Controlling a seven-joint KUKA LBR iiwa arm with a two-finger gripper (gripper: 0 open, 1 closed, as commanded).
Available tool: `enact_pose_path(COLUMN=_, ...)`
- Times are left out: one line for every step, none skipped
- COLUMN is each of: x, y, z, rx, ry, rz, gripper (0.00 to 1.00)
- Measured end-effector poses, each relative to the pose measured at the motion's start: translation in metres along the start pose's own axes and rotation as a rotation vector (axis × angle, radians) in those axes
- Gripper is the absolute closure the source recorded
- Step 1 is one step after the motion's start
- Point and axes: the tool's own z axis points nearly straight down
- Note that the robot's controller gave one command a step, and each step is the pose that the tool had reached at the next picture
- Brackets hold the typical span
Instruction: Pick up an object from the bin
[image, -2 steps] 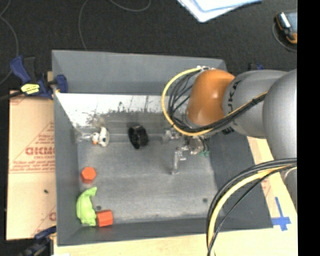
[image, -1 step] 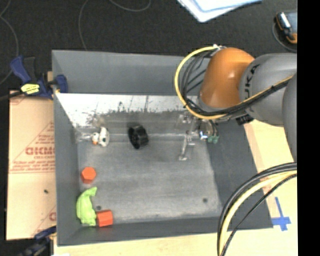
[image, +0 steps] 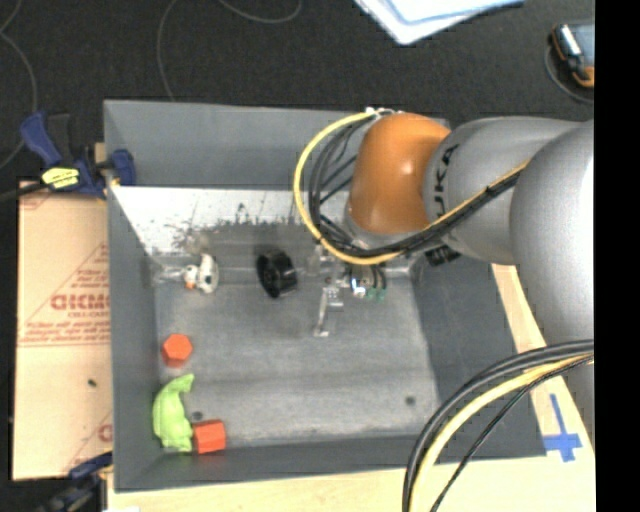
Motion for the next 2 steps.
enact_pose_path(x=-0.022, y=-0.025, z=0.009, rx=0.001, ry=-0.016, rz=0.079, gripper=0.00)
enact_pose_path(x=-0.023, y=0.009, z=0.036, rx=-0.001, ry=-0.005, rz=0.095, gripper=0.00)
